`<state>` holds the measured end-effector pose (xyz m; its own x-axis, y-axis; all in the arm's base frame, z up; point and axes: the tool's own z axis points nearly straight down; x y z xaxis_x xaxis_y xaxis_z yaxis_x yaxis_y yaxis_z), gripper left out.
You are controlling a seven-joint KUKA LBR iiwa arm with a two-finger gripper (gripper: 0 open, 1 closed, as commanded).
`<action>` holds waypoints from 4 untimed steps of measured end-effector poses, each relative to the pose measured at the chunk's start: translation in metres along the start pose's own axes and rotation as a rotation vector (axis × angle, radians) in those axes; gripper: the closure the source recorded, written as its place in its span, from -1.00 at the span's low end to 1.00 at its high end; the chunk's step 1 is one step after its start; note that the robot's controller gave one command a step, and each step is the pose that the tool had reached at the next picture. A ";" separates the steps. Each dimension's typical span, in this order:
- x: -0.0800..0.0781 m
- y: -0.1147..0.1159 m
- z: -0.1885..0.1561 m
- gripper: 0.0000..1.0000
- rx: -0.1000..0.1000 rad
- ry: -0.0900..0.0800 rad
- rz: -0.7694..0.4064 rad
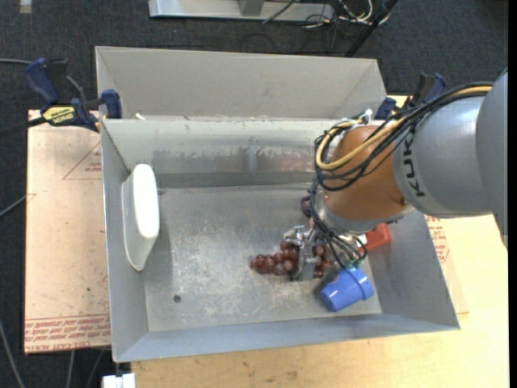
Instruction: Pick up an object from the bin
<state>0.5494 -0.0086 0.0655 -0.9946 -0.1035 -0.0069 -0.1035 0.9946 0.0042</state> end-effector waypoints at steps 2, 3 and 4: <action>0.004 0.001 -0.022 1.00 -0.001 0.012 0.000; 0.002 0.001 -0.045 1.00 0.000 0.005 0.000; 0.001 0.001 -0.058 1.00 0.000 0.004 0.001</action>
Offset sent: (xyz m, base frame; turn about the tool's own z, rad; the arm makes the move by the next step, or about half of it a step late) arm -0.0001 -0.0001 0.0782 0.0000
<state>0.5481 -0.0083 0.1240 -0.9947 -0.1029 -0.0033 -0.1029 0.9947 0.0047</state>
